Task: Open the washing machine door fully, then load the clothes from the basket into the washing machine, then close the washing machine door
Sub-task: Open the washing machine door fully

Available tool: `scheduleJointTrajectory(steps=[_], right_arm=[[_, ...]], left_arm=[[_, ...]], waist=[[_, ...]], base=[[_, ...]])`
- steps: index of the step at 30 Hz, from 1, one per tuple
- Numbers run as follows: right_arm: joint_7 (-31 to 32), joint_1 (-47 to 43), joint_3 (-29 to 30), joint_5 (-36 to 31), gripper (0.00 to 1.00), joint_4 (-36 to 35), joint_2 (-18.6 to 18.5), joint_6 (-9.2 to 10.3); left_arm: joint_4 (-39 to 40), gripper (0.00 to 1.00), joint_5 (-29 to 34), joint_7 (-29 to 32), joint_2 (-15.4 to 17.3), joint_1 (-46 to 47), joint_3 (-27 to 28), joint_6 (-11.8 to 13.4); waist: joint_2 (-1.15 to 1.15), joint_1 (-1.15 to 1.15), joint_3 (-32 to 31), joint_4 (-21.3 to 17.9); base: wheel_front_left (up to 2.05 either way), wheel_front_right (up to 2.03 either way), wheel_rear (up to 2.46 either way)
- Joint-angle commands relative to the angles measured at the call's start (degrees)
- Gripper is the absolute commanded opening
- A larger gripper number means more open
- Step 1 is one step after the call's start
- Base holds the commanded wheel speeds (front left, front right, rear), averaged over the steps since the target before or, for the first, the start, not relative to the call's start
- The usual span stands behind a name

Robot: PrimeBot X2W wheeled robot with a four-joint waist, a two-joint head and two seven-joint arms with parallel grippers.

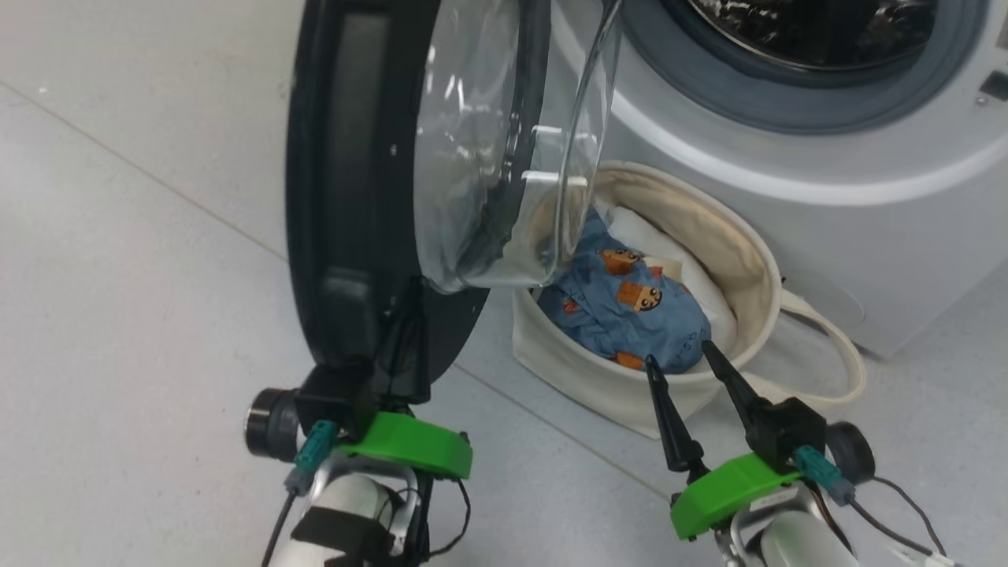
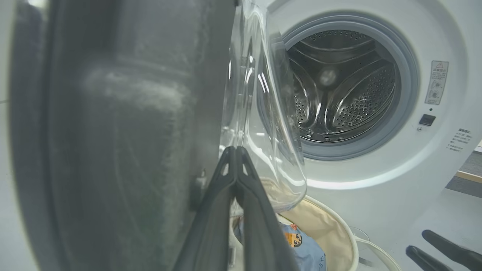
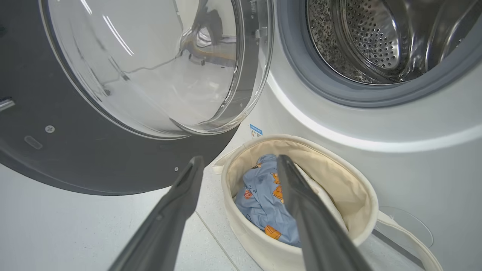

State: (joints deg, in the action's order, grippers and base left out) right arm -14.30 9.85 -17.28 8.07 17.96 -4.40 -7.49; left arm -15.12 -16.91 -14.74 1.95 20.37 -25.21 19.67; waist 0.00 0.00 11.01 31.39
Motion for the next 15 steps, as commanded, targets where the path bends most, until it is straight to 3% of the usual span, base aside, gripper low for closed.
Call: scheduleJointTrajectory(steps=[1,8,15], right_arm=[[-0.70,1.89,-1.79,0.04,1.00,-1.27,-0.37,0.00],[-0.70,4.27,-4.91,0.87,1.00,-0.26,-3.55,0.00],[-0.70,6.11,-6.90,1.07,1.00,-0.01,-6.51,0.00]], left_arm=[[1.83,0.00,-0.31,-0.26,0.93,1.80,3.23,0.95],[3.80,0.00,-1.15,-0.26,0.93,0.67,11.28,3.22],[4.92,0.00,-0.70,-0.26,0.97,0.01,20.99,0.67]], waist=[[0.00,0.00,1.15,0.27],[0.00,0.00,4.29,0.53],[0.00,0.00,7.77,0.55]], base=[[0.00,0.00,0.00],[0.00,0.00,0.00],[0.00,0.00,0.00]])
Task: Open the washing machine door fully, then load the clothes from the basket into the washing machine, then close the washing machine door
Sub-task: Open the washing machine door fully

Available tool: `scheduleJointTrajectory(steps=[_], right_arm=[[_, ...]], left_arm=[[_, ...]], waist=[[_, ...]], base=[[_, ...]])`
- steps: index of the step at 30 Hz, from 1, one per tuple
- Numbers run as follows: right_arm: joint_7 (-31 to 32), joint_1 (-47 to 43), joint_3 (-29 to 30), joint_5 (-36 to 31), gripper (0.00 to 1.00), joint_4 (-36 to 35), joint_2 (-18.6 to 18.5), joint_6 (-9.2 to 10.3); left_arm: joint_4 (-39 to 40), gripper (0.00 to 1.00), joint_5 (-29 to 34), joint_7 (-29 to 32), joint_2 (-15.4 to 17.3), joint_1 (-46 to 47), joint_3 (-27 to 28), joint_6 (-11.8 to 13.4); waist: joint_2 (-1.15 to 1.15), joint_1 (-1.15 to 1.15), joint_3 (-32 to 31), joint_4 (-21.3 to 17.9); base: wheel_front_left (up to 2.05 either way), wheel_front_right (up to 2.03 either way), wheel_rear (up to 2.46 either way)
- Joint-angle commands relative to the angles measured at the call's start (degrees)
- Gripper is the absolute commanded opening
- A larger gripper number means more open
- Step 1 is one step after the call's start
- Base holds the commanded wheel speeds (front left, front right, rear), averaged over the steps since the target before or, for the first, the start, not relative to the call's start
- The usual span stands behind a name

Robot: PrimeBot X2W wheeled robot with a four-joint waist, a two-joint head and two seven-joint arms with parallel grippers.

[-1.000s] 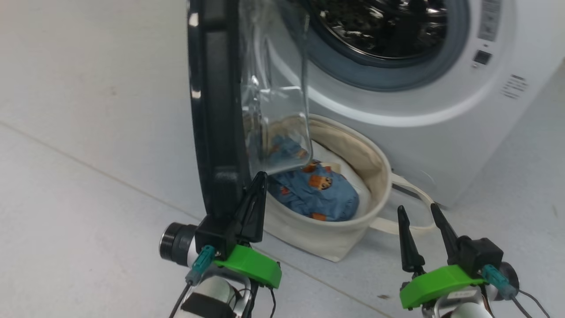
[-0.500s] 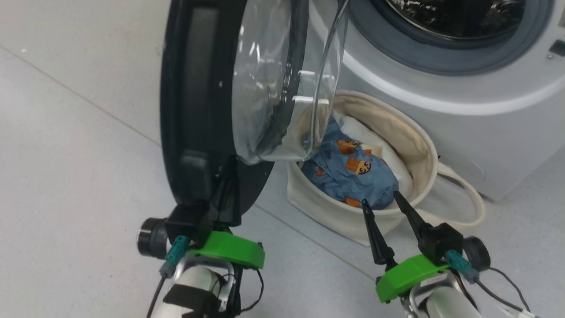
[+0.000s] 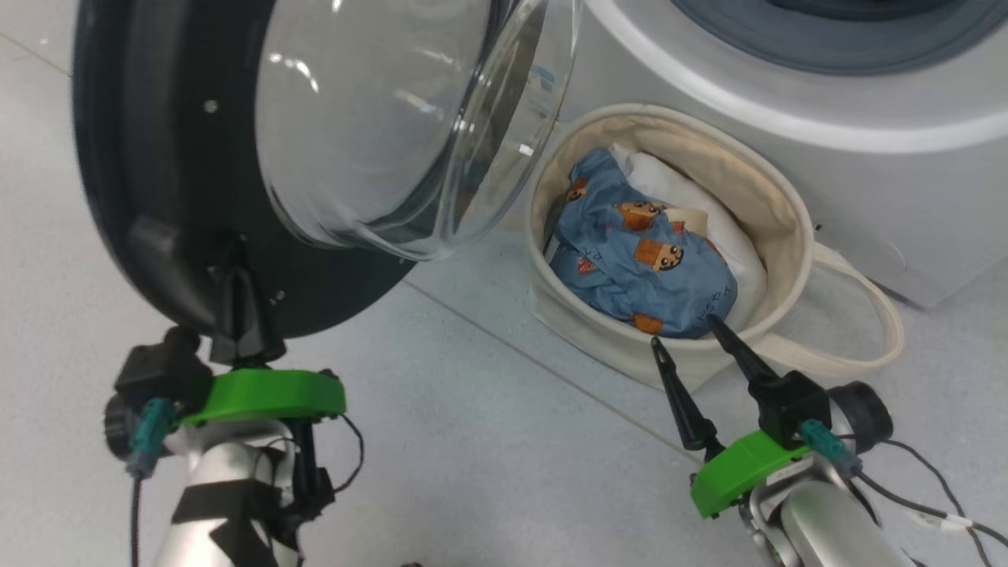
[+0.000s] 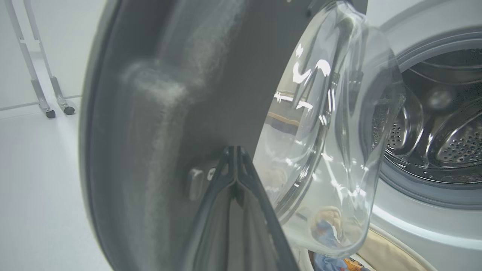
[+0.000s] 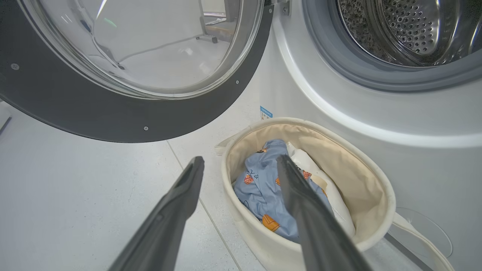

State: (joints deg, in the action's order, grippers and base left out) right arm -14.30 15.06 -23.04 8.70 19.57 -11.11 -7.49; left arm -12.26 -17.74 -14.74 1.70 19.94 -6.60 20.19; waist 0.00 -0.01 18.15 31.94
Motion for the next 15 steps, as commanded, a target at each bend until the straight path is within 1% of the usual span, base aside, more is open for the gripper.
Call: scheduleJointTrajectory(steps=[1,7,11,15], right_arm=[[-0.70,1.12,-1.25,0.33,1.00,-1.70,-0.25,0.00],[-0.70,2.16,-2.22,0.05,1.00,-2.51,-2.66,0.00],[-0.70,2.76,-2.29,-0.04,1.00,-2.99,-4.15,0.00],[-0.70,2.65,-2.40,-0.02,1.00,-3.27,-4.91,0.00]], left_arm=[[2.00,0.00,0.63,-0.26,1.25,0.62,3.60,-0.25],[0.93,0.00,2.12,-0.26,1.48,3.16,9.86,-3.31],[-2.49,0.00,0.16,-0.26,1.78,5.95,14.35,-7.33],[-7.75,0.00,-0.51,-0.26,3.21,9.49,18.72,-10.29]], waist=[[0.00,0.01,1.21,-0.01],[0.00,0.01,4.79,-0.06],[0.00,0.01,6.49,-0.13],[0.00,0.01,7.37,-0.23]], base=[[0.00,0.00,0.00],[0.00,0.00,0.00],[0.00,0.00,0.00],[0.00,0.00,0.00]])
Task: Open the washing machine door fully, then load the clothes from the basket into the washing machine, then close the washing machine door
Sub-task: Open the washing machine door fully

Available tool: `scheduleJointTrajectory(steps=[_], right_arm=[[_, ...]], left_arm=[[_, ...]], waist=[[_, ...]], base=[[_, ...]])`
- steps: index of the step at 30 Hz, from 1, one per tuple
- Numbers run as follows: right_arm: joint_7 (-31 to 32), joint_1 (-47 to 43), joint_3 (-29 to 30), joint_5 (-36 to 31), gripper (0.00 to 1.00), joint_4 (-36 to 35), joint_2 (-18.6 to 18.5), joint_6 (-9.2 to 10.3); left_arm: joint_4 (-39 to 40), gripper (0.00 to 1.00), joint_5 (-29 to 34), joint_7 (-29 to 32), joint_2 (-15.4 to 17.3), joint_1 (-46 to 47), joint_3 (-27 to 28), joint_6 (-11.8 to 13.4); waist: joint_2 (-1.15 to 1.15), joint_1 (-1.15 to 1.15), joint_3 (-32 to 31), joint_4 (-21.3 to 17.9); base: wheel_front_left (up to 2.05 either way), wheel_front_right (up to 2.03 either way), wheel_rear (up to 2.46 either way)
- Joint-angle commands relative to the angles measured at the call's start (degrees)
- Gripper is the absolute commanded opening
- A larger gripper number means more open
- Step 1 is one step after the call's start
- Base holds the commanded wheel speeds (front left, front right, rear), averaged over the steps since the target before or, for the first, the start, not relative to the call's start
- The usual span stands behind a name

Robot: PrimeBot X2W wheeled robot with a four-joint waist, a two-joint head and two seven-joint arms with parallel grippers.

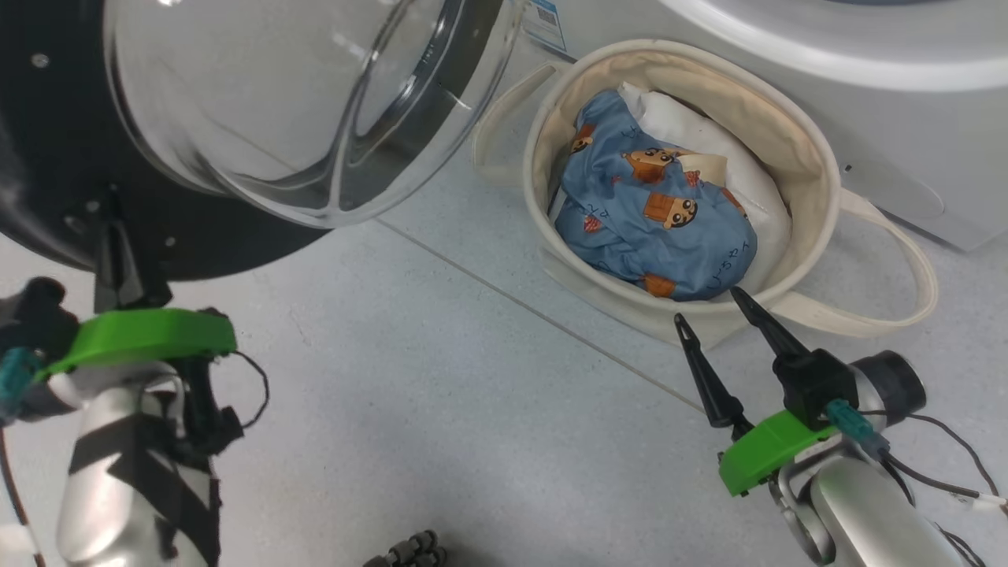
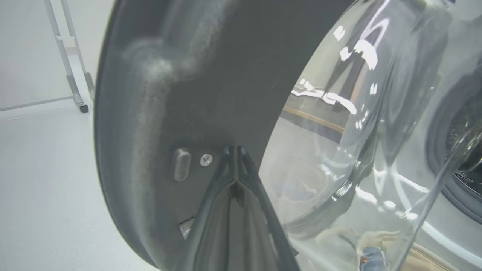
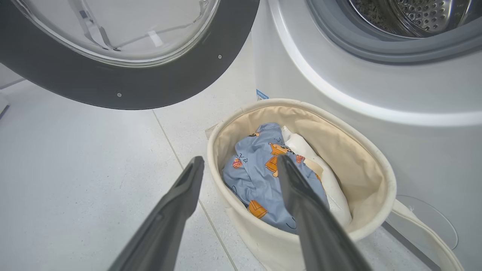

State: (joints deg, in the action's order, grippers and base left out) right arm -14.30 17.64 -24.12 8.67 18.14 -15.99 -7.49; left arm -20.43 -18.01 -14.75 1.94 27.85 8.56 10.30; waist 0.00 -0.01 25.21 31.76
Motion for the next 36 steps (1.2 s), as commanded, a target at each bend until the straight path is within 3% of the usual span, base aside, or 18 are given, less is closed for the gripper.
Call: scheduleJointTrajectory(steps=[1,14,22,29,32,36], right_arm=[[-0.70,0.06,-1.28,0.03,1.00,-1.92,-0.24,0.00],[0.31,0.64,-0.45,-0.56,1.00,-3.56,-2.81,0.00],[1.39,0.90,-0.04,-0.49,1.00,-5.32,-4.27,0.00],[0.96,-0.04,0.64,-0.50,1.00,-4.78,-3.22,0.00],[0.25,-0.53,1.44,-0.39,1.00,-3.84,-1.15,0.00],[-0.48,-1.49,3.60,-0.51,1.00,-2.06,2.60,0.00]], left_arm=[[-0.97,0.00,-0.23,-0.25,3.45,2.46,4.51,-0.89],[-14.84,0.00,-1.22,-0.25,9.26,13.24,14.24,-5.15],[-20.44,0.00,-0.15,-0.25,11.42,17.35,16.21,-6.95],[-17.47,0.00,2.26,-0.25,9.04,16.68,17.25,-8.30],[-14.16,0.00,2.84,-0.25,6.85,14.66,18.65,-8.68],[-9.70,0.00,6.79,-0.25,4.72,11.05,16.51,-9.77]], waist=[[0.00,0.01,0.59,-0.11],[0.00,0.01,3.58,-0.31],[0.00,0.01,4.99,-0.34],[0.00,0.01,3.13,0.05],[0.00,0.01,0.61,0.20],[0.00,0.01,-3.96,0.09]], base=[[0.00,0.00,0.00],[0.00,0.00,0.00],[0.00,0.00,0.00],[0.00,0.00,0.00],[0.00,0.00,0.00],[0.00,0.00,0.00]])
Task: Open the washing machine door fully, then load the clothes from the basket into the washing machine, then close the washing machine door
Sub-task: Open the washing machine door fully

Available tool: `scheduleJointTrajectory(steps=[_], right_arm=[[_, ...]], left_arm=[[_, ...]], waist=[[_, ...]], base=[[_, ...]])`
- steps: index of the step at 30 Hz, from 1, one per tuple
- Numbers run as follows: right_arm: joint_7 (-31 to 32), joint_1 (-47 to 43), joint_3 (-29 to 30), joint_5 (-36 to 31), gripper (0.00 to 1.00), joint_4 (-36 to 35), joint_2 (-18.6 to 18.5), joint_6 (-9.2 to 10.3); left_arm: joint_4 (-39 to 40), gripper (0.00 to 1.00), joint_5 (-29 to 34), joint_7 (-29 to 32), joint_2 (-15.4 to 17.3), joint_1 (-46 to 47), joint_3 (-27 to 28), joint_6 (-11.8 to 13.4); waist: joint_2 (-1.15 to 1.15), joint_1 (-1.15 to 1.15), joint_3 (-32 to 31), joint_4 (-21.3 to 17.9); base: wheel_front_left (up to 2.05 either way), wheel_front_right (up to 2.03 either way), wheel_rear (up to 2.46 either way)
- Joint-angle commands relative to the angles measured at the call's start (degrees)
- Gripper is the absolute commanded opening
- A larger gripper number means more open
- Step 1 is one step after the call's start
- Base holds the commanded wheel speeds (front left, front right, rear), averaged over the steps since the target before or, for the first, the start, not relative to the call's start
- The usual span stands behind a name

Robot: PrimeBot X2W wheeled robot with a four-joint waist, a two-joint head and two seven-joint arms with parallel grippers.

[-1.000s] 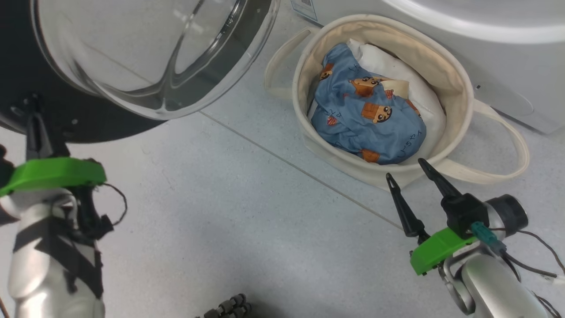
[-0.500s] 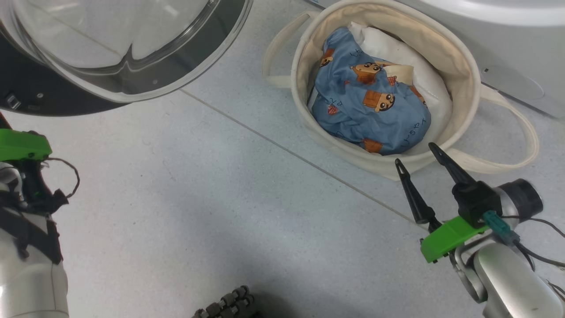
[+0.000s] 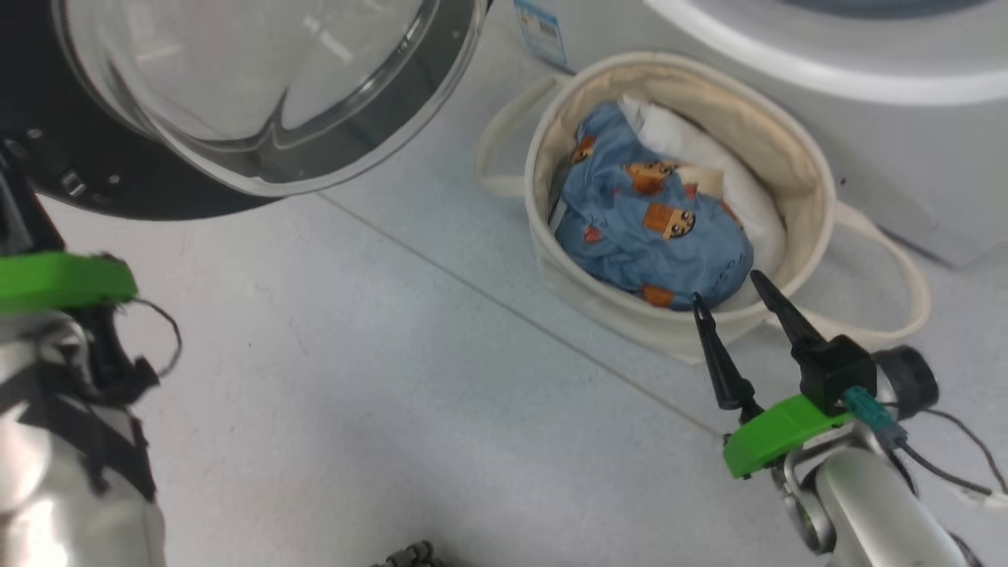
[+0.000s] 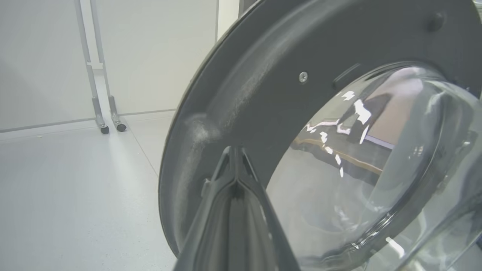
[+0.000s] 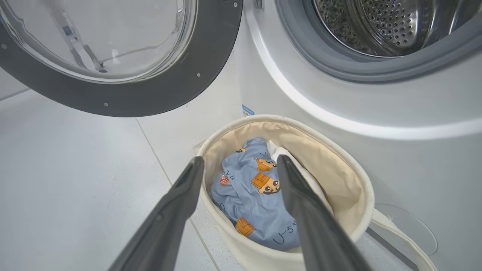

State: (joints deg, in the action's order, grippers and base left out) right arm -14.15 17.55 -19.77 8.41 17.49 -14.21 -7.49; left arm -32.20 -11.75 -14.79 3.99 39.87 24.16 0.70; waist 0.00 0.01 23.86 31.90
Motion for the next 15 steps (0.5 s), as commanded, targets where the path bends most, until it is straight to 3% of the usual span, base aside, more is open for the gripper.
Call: scheduleJointTrajectory(steps=[1,8,13,15], right_arm=[[-0.73,-1.65,0.68,-0.51,1.00,-1.02,1.95,0.00],[-0.83,-6.25,12.60,-1.61,1.00,-5.23,10.10,0.00],[-0.84,-9.04,16.69,-0.72,1.00,-6.97,11.23,0.00],[-0.84,-10.54,17.49,2.48,1.00,-7.80,11.29,0.00]], left_arm=[[2.97,0.00,1.46,-0.21,2.15,-1.84,0.17,-0.22],[8.38,0.00,5.99,-0.21,-0.37,-8.40,-6.87,-0.79],[9.69,0.00,6.19,-0.20,-0.76,-14.02,-9.16,-0.91],[10.51,0.00,6.30,-0.09,-0.87,-17.03,-10.31,-0.97]], waist=[[0.00,-0.01,-3.93,-0.13],[0.00,-0.01,-14.29,-2.45],[0.00,-0.01,-19.49,-6.31],[0.00,-0.01,-21.96,-8.18]], base=[[0.00,0.00,0.00],[0.00,0.00,0.00],[0.00,0.00,0.00],[0.00,0.00,0.00]])
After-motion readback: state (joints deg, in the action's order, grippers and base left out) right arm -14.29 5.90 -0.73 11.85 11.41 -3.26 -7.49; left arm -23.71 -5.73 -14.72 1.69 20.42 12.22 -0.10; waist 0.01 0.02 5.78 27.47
